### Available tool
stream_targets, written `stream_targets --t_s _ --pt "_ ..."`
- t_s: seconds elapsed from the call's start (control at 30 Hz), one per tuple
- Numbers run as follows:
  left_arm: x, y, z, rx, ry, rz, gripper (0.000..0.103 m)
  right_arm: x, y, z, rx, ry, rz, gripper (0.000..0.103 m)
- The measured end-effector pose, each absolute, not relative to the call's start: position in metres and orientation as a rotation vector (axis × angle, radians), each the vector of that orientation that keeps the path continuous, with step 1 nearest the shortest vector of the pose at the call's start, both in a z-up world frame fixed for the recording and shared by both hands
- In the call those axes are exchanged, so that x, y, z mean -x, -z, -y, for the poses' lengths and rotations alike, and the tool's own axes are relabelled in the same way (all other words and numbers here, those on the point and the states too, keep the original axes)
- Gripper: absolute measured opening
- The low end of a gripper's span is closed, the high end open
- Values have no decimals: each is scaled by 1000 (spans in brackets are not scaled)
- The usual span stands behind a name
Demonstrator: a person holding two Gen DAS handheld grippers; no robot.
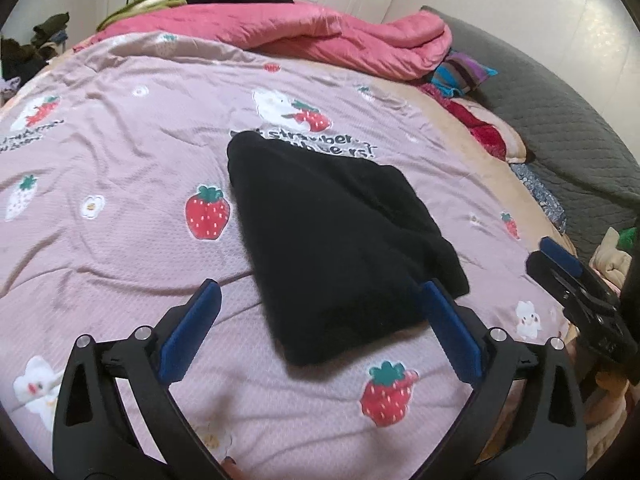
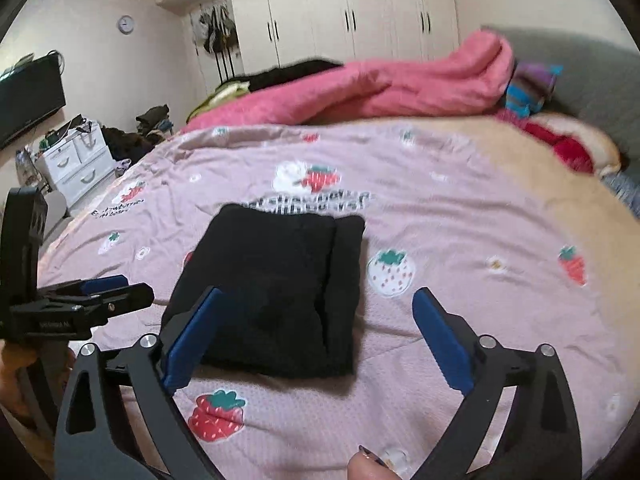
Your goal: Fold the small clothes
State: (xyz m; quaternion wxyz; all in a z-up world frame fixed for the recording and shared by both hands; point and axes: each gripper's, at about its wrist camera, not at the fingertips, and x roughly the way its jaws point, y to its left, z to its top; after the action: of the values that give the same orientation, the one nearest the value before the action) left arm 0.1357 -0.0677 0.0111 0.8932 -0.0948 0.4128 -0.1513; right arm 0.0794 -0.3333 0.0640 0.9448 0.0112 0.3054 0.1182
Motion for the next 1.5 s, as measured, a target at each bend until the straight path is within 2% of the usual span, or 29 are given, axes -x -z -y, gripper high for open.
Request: stream_targets --t_s 0.23,0.53,0.8,1.5 --pt "-100 -16 53 184 289 -799 94 -32 -67 322 35 -187 -538 99" --pt "-64 5 28 176 252 -791 94 6 -32 310 25 -144 -562 99" --pt "-48 32 16 184 241 -836 94 14 -4 308 -16 -101 -635 99" --pt "-45 31 20 141 213 -844 94 12 4 307 -13 -104 -672 99"
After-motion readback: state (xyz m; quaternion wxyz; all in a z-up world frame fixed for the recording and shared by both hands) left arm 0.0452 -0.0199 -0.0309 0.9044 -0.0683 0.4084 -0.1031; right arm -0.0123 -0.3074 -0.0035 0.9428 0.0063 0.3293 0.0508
